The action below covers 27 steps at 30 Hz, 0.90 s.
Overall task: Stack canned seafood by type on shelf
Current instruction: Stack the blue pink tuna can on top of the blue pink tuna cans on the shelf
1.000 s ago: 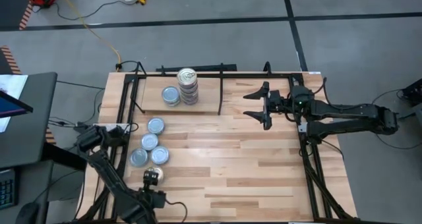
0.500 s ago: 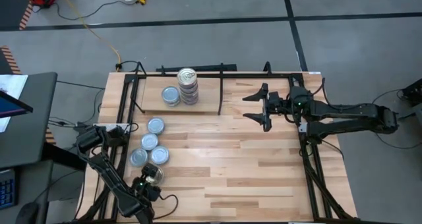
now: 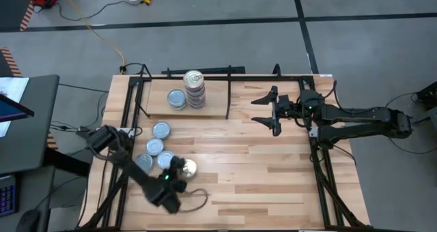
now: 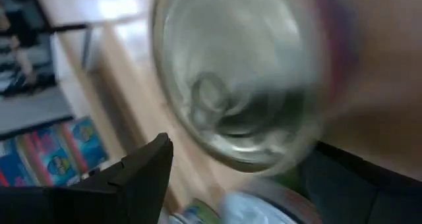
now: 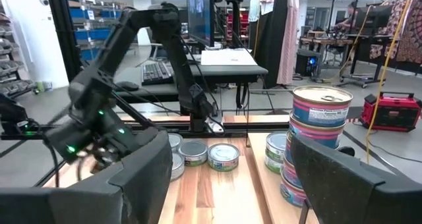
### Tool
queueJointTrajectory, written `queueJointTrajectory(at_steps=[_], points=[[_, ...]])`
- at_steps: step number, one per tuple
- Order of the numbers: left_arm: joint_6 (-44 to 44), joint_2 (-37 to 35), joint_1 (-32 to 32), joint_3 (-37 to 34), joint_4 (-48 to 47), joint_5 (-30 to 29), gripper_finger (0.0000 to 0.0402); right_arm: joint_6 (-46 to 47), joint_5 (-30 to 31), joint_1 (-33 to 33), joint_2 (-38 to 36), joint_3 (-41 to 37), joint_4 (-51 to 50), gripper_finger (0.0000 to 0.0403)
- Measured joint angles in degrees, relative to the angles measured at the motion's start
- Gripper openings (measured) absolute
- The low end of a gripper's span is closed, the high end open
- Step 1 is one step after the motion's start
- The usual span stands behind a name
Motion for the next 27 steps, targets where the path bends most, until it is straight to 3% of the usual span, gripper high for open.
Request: queueJointTrajectory(at_steps=[6, 10, 14, 21, 27], points=[[6.1, 0.0, 10.7, -2.2, 12.3, -11.4, 0.0299, 0.1, 0.0, 0.0, 0.0, 0.0, -0.1, 0.0331], [17.5, -0.2, 16.7, -2.0, 24.2, -8.2, 0.0299, -0.4, 0.0, 0.0, 0.0, 0.0, -0.5, 0.0331], [22.2, -0.2, 21.0, -1.7, 33.0, -7.9, 0.0299, -0.8, 0.0, 0.0, 0.0, 0.0, -1.6, 0.0331], [23.3, -0.2, 23.7, 4.3, 31.9, -5.7, 0.0299, -1.0, 0.0, 0.0, -0.2, 0.0, -2.3, 0.0331], [21.3, -0.2, 22.5, 11.5, 16.9, -2.2, 0.0299, -1.0, 0.0, 0.0, -1.1, -0.1, -3.1, 0.0331]])
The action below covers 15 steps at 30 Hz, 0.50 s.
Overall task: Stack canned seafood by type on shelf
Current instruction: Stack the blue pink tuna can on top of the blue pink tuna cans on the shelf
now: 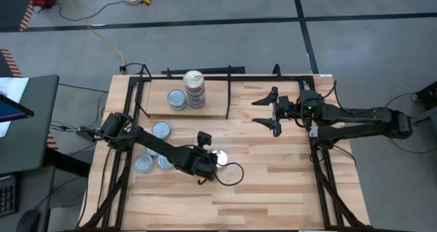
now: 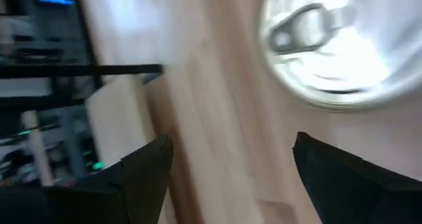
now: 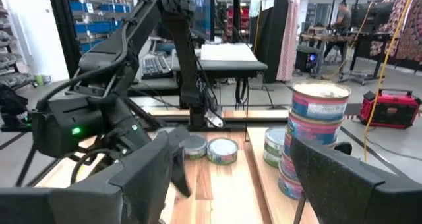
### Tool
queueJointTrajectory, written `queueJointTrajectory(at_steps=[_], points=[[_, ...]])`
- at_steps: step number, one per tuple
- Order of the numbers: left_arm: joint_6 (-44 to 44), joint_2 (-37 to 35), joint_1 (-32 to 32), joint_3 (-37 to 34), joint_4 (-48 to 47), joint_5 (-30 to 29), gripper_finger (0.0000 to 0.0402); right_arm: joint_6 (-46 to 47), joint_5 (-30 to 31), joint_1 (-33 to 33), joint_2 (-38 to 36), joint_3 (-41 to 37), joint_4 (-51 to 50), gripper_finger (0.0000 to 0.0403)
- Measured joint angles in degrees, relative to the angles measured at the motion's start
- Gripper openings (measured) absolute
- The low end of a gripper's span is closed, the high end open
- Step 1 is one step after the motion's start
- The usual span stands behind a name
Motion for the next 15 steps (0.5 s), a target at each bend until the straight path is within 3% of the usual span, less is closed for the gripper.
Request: queueJointTrajectory(at_steps=[5, 11, 15], points=[[2.6, 0.0, -2.2, 4.1, -4.1, 9.7, 0.0299, 0.0, 0.0, 0.0, -1.6, 0.0, -0.8, 0.0331], [12.2, 0.2, -5.2, 5.0, -2.3, 15.1, 0.0299, 0.2, 0.0, 0.2, -1.8, 0.0, -0.9, 0.0331], [13.7, 2.3, -5.5, 5.0, 0.5, 16.3, 0.0298, 0.2, 0.0, 0.7, -1.8, 0.0, -0.3, 0.0331]])
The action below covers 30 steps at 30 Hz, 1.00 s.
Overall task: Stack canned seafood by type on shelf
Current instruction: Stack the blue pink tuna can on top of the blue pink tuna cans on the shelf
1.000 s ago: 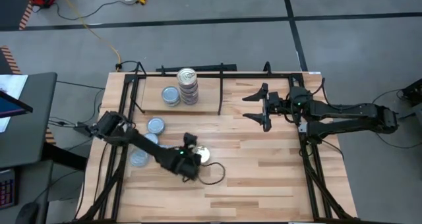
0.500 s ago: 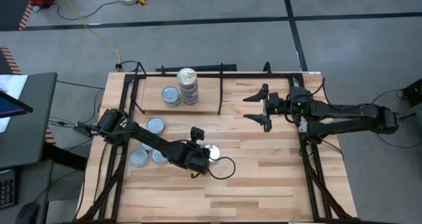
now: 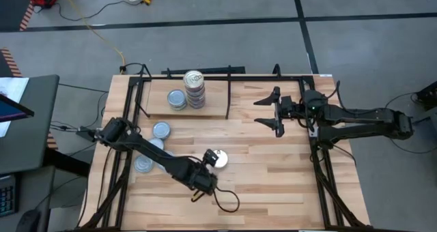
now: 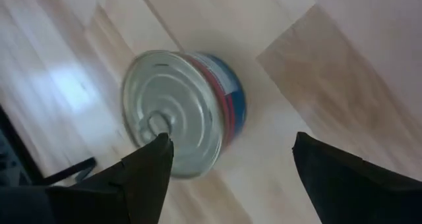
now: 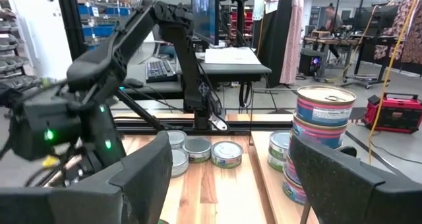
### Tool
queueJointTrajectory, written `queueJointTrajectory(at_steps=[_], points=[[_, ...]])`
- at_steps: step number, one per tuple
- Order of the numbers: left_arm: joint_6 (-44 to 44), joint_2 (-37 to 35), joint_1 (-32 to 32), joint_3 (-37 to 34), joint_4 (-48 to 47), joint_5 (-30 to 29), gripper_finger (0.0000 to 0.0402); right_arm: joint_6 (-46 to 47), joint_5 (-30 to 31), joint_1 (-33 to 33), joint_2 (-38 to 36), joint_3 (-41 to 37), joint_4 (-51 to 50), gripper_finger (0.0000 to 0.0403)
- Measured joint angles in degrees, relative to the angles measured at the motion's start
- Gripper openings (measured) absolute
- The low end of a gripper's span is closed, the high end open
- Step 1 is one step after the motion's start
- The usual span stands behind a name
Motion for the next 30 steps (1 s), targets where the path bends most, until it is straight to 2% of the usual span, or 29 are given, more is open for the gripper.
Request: queueJointTrajectory(at_steps=[3, 7, 14, 18, 24, 30], points=[[1.0, 2.4, 0.3, 0.0, 2.5, -1.5, 0.0287, 0.0, 0.0, 0.1, 0.0, 0.0, 0.3, 0.0331], [4.0, 5.7, 0.3, 0.0, 5.4, -6.9, 0.0258, -0.2, 0.0, 0.0, 0.0, 0.0, 0.2, 0.0331], [3.0, 8.3, 1.1, 0.0, 5.6, -14.0, 0.0163, -0.2, 0.0, 0.0, 0.0, 0.0, 0.2, 0.0331], [-1.2, 7.8, 2.5, 0.0, 6.1, -14.4, 0.0097, -0.2, 0.0, 0.0, 0.0, 0.0, 0.2, 0.0331], [-4.5, 7.4, 4.5, 0.2, 6.3, -10.1, 0.0015, -0.2, 0.0, 0.0, 0.0, 0.0, 0.2, 0.0331], [-7.5, 6.8, 4.9, 0.2, 5.7, -8.4, 0.0009, -0.2, 0.0, 0.0, 0.0, 0.0, 0.2, 0.0331]])
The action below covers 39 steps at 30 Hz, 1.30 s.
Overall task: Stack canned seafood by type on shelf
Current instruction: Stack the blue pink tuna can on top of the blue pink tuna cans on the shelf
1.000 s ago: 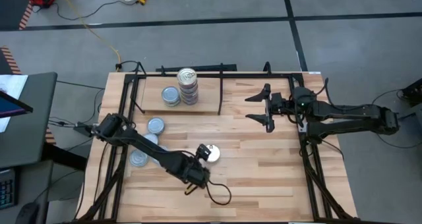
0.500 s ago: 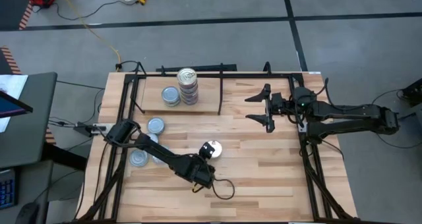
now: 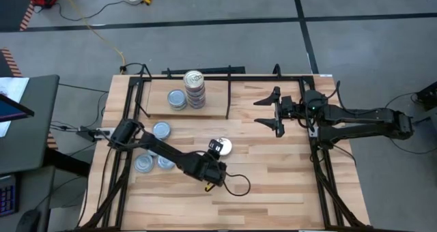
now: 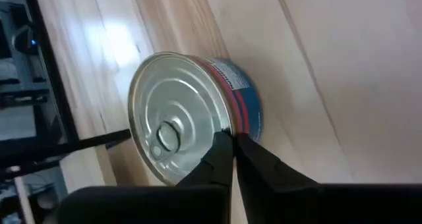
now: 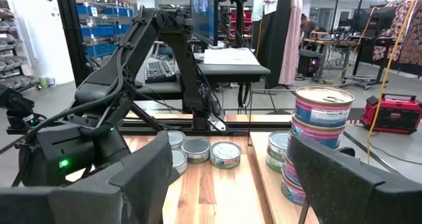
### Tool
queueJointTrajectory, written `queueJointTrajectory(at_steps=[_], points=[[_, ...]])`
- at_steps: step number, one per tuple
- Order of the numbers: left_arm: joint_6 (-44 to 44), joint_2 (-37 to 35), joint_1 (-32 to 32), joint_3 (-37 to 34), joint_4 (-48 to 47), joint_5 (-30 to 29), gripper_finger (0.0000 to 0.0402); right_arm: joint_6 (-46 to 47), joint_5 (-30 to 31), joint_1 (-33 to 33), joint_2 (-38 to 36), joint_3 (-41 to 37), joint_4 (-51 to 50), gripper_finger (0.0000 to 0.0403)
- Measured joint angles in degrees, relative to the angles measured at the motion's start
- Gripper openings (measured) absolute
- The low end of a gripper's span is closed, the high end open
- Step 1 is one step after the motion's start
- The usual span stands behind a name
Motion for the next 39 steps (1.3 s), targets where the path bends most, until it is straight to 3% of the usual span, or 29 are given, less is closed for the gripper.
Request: queueJointTrajectory(at_steps=[16, 24, 30, 39], points=[[-9.4, -1.9, -0.2, 0.3, -4.0, 8.7, 0.0002, 0.1, 0.0, 0.0, 0.0, 0.0, -0.2, 0.0331], [-21.9, -1.9, -1.5, 11.8, -13.7, 14.6, 0.0016, 0.1, 0.0, 0.0, 0.0, 0.0, -0.2, 0.0331], [-25.8, -2.0, -0.5, 19.5, -18.0, 17.9, 0.0109, 0.1, 0.0, 0.0, 0.0, 0.0, -0.3, 0.0331], [-20.9, -1.9, 5.7, 20.7, -20.7, 27.3, 0.0285, -1.6, 0.0, -1.3, 0.0, 0.0, -4.7, 0.0331]])
